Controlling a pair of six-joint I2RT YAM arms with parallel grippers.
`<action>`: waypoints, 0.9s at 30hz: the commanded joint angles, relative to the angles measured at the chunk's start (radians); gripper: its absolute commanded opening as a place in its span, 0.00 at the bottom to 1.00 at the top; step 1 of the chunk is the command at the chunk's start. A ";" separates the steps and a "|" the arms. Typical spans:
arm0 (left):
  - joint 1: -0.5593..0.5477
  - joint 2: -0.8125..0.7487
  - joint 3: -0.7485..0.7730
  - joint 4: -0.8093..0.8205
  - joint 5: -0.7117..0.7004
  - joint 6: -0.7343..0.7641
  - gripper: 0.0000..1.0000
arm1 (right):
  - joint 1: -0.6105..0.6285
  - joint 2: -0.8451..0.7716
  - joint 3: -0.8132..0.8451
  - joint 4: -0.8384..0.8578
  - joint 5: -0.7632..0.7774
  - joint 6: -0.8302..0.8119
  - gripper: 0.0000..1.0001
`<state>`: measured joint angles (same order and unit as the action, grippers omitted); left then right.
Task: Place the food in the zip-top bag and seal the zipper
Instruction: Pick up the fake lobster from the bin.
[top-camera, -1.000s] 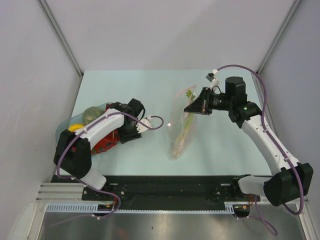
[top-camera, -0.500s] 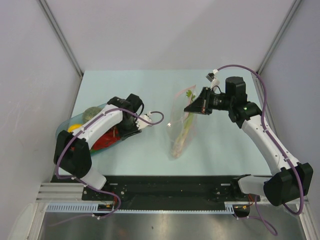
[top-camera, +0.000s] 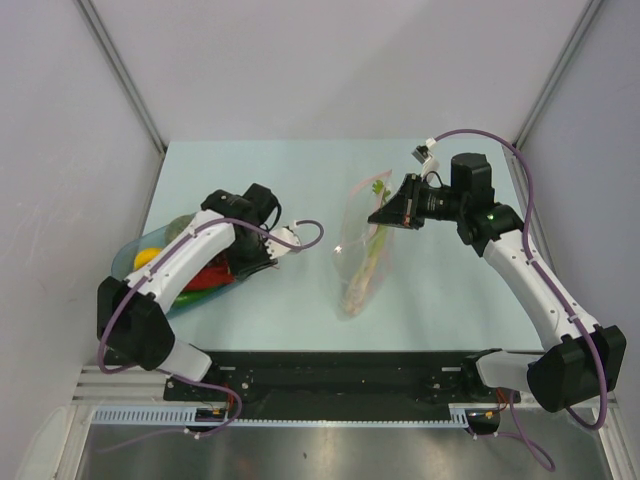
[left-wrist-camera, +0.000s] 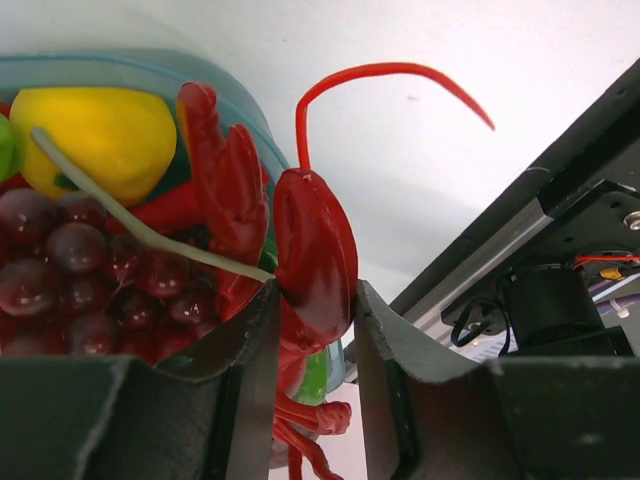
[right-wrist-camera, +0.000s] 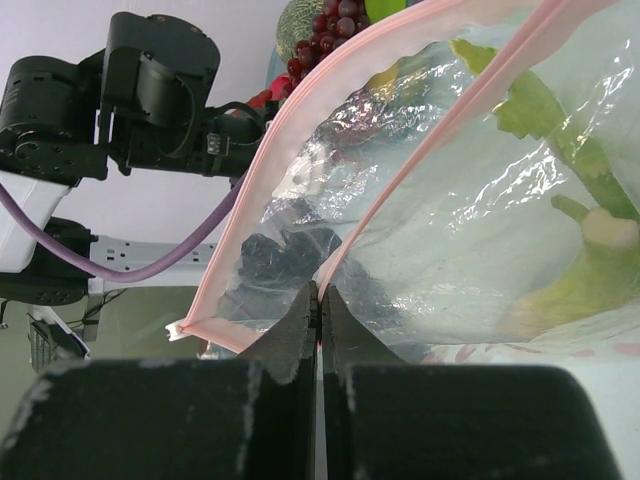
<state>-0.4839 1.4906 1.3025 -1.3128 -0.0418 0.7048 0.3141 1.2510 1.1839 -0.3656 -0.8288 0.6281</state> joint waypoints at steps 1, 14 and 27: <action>0.002 -0.069 0.033 -0.066 -0.006 -0.016 0.00 | 0.002 -0.001 0.006 0.037 -0.021 0.005 0.00; 0.002 -0.131 0.122 -0.150 -0.073 -0.037 0.00 | 0.006 -0.002 0.010 0.034 -0.015 0.002 0.00; 0.001 -0.211 0.073 -0.152 -0.095 -0.016 0.00 | 0.010 0.004 0.016 0.039 -0.010 0.009 0.00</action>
<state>-0.4839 1.3201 1.3743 -1.3495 -0.1120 0.6827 0.3172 1.2514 1.1839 -0.3607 -0.8284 0.6289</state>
